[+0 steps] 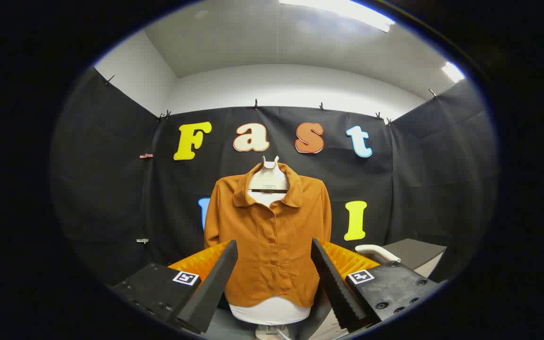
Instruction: Iron the clothes twice with a garment steamer, once on the left side and once on the right side.
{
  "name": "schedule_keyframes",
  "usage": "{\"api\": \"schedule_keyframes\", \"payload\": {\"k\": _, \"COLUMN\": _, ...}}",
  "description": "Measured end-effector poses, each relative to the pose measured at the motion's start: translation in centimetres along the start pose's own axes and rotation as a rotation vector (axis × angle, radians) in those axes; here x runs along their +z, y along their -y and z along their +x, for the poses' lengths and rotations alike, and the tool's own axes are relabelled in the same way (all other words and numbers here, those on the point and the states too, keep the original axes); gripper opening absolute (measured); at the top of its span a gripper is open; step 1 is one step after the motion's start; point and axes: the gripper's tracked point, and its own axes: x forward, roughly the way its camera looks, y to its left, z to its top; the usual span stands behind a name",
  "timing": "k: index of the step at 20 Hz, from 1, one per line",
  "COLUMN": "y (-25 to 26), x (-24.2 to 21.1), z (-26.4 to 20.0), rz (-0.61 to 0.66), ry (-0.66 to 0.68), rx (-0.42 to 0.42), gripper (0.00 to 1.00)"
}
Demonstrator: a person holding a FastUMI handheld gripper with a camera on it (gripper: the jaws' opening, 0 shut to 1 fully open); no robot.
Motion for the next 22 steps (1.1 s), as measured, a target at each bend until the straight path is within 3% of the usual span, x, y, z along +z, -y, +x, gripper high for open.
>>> {"api": "schedule_keyframes", "payload": {"k": 22, "y": -0.31, "x": 0.28, "z": -0.19, "rz": -0.007, "ry": -0.002, "rx": -0.024, "gripper": 0.98}}
